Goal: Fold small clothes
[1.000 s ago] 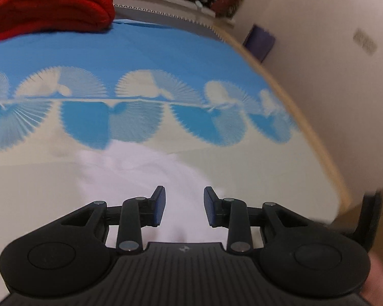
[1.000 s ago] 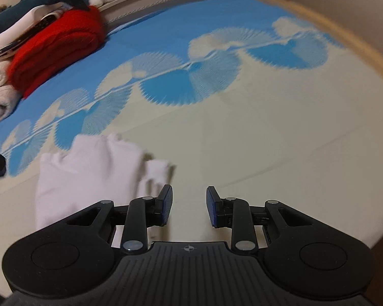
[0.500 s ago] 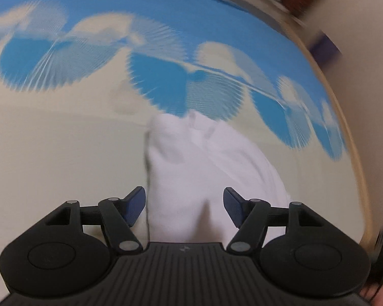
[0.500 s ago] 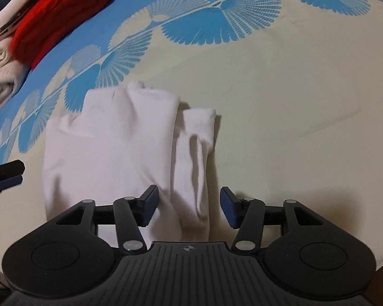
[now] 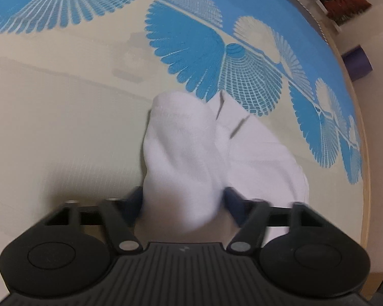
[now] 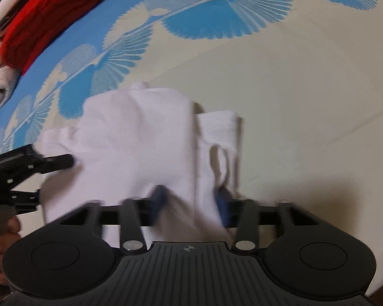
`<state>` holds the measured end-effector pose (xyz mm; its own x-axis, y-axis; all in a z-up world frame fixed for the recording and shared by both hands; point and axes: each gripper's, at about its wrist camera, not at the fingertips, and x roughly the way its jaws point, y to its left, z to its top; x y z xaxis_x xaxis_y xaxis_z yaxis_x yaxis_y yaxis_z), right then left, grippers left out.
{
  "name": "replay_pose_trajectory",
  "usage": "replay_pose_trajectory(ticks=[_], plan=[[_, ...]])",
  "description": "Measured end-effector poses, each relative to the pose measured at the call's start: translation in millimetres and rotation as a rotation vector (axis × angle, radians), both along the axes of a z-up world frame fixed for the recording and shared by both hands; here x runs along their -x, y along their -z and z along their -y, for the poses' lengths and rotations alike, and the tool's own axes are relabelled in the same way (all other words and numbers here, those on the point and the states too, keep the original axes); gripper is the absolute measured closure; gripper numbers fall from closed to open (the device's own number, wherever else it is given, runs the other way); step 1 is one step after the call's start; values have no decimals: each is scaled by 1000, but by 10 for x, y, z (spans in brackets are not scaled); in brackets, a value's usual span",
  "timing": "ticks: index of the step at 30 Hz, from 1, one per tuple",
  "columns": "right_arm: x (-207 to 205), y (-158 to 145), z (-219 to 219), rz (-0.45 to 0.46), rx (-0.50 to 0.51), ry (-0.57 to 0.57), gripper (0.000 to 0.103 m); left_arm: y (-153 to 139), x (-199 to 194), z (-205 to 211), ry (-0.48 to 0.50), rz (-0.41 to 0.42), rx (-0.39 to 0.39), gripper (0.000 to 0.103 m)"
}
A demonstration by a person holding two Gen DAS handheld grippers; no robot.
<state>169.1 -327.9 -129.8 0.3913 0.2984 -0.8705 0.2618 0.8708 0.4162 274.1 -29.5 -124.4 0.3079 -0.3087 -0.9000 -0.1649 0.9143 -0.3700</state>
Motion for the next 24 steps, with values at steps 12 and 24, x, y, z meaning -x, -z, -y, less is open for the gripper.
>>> replay_pose_trajectory(ticks=[12,24], plan=[[-283,-585,-753,331,-45,-146,89,-1132,190,-1075,-78,361,-196,46],[-240,-508,-945,217,-2,-260,68,-468,709,-890,359,82,-229,49]])
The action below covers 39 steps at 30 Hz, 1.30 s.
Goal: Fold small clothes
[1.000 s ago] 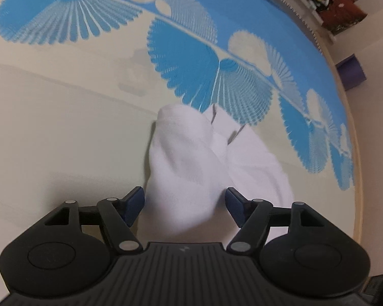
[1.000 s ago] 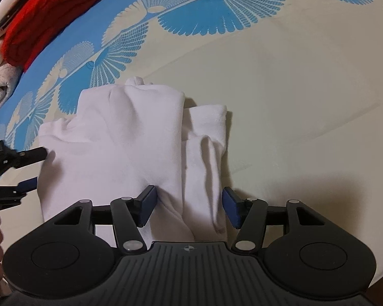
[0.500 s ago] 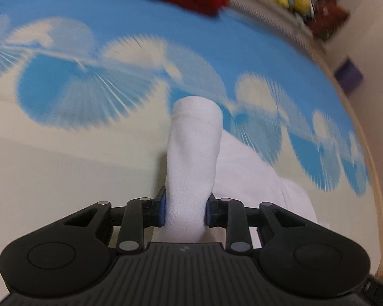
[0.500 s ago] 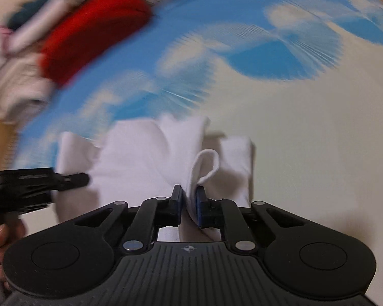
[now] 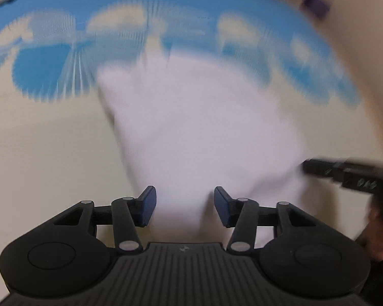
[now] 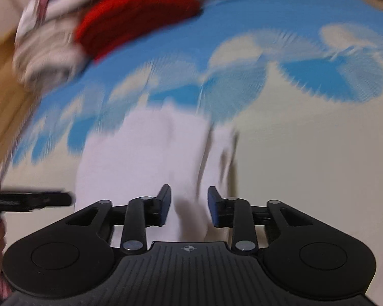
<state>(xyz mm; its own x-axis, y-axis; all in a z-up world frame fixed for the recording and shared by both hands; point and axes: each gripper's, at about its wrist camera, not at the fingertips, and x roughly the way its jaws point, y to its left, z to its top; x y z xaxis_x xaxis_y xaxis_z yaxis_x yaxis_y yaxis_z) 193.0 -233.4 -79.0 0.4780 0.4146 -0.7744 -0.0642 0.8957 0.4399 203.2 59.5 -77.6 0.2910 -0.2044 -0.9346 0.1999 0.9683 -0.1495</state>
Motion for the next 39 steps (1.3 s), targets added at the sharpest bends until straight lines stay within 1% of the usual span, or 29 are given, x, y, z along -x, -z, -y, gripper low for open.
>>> replay_pose_trajectory(ticks=[1,2,3,4,5,6,7,8,9,10,11,12,13,16,18,22,24,25,27,28,29,30,32,33,34,35,36,37,39], plan=[[15,100,-76,-50,61,-37,68,105,44,60,24,-19,-63,49],[30,220,-136,-97,145,-60,66,189,96,108,50,-39,-103,49],[40,291,-164,-128,184,-63,66,225,129,136,58,-49,-114,49],[44,357,-142,-159,199,-43,69,241,165,168,54,-53,-118,49],[50,387,-99,-176,169,-15,74,238,198,197,48,-50,-121,49],[58,385,-78,-181,135,0,85,230,237,222,44,-48,-122,49],[61,374,-67,-174,119,-1,88,237,266,240,45,-49,-120,49],[73,364,-85,-161,134,-10,88,261,308,258,52,-55,-127,50],[91,359,-120,-145,167,-27,89,291,338,274,62,-64,-142,54],[99,352,-152,-137,186,-37,91,309,378,282,71,-68,-145,65],[102,356,-171,-131,194,-45,93,290,413,289,77,-57,-141,80],[118,353,-186,-128,194,-47,96,259,443,300,82,-46,-144,87],[129,341,-199,-127,192,-46,98,244,448,285,75,-45,-144,92],[184,281,-217,-131,182,-40,98,173,482,155,18,-51,-137,93],[185,279,-226,-145,174,-40,98,153,519,175,30,-52,-160,93],[207,272,-241,-168,207,-19,97,123,661,172,81,-59,-208,87],[242,265,-226,-189,213,-21,97,35,740,154,91,-28,-229,86],[251,268,-223,-197,226,-25,97,-26,788,121,85,-9,-232,83],[292,286,-209,-216,314,-24,97,-173,845,68,24,51,-228,63],[324,319,-180,-231,390,-13,97,-246,889,48,-32,85,-243,46],[354,348,-141,-247,452,3,97,-329,942,42,-86,126,-263,37],[385,364,-94,-257,494,24,97,-420,1017,54,-119,173,-274,35],[464,283,43,-235,497,88,97,-611,1197,116,-136,260,-280,32],[516,164,105,-188,479,121,97,-709,1279,147,-139,299,-282,29],[574,31,139,-126,472,141,95,-801,1340,181,-147,342,-287,20],[642,-110,153,-57,468,151,91,-921,1456,222,-161,402,-298,18],[720,-257,153,15,466,152,77,-1028,1567,263,-168,458,-309,18],[832,-419,145,98,461,147,58,-1125,1669,308,-174,502,-324,17],[1062,-682,117,234,460,130,45,-1296,1900,384,-195,568,-330,17]])
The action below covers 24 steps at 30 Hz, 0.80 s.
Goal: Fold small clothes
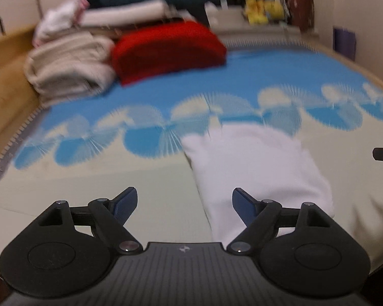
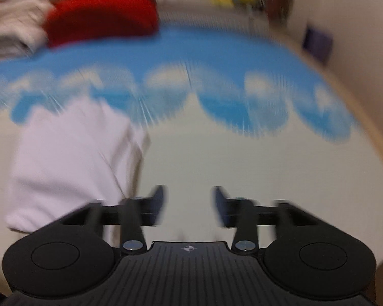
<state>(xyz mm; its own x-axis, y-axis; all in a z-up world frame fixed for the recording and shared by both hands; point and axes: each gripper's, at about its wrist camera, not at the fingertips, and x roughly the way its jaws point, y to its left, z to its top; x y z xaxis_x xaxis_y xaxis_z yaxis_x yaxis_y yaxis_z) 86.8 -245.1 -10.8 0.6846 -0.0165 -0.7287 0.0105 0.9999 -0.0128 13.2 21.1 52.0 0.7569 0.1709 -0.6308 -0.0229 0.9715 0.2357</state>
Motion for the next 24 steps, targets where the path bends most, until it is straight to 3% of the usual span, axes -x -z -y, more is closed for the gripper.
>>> replay_pose_trajectory(ticks=[3,5,9,11,13,16,20,24], plan=[[356,-271,-23,113,-8,-76,39,-185,341,149,-8,54,21,10],[592,-380,-26,163,-35,-103,33,-261,583,201,-20,88,80,9],[953,-416,-51,218,-82,-104,26,-78,857,279,-83,110,122,0],[1033,-362,-88,203,-89,-88,22,135,887,339,-89,43,82,0],[1068,-313,-175,181,-78,-74,22,181,864,339,-82,-34,94,0],[1057,-243,-281,141,-78,-64,22,167,815,261,-115,-14,120,0],[1059,-211,-393,125,-57,-86,20,263,708,163,-160,-104,215,0],[1040,-172,-480,112,-58,-81,20,287,694,171,-167,-105,203,0]])
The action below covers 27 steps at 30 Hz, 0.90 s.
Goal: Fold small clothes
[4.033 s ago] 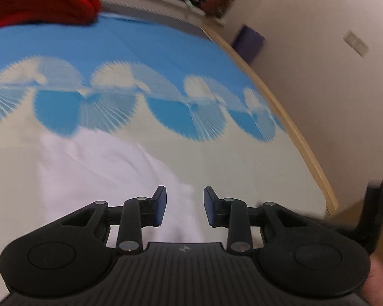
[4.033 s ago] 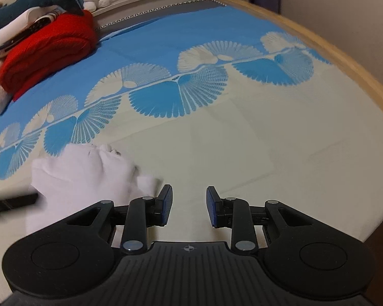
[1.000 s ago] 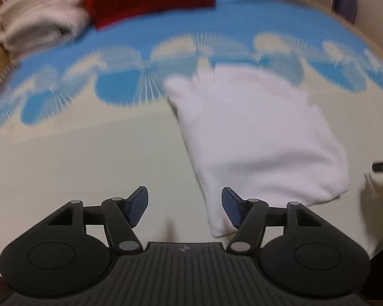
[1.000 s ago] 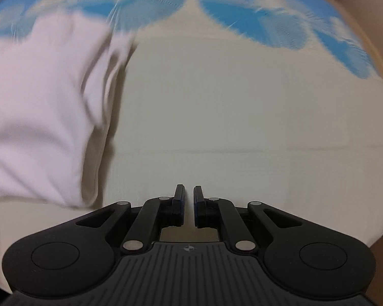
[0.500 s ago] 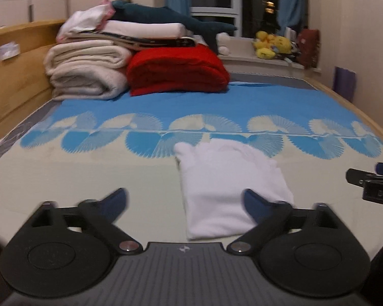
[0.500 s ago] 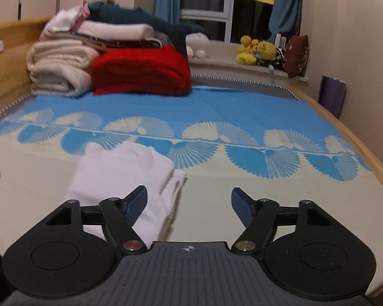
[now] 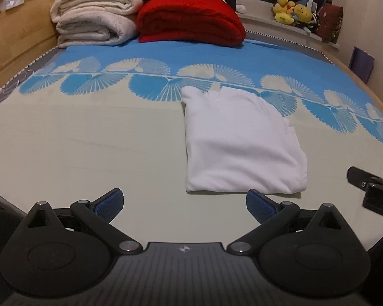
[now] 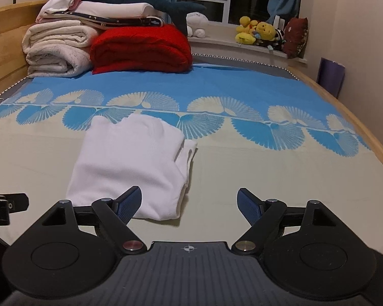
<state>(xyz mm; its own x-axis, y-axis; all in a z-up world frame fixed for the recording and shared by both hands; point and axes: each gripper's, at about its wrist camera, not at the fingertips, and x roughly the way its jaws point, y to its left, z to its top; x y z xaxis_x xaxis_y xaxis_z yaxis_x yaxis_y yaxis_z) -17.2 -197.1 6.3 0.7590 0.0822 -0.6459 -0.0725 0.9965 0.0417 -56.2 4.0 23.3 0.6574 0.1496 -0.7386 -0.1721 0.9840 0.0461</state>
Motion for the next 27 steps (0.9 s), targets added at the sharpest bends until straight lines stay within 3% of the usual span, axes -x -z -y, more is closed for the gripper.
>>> replay_pose_trajectory(ticks=[7,27], plan=[[-2,36,-93,-25,0,-46,18,65,-56,-16,-6,-15,2,0],[-26,90,-79,-56,-7,-36,17,86,-41,-7,5,-23,24,0]])
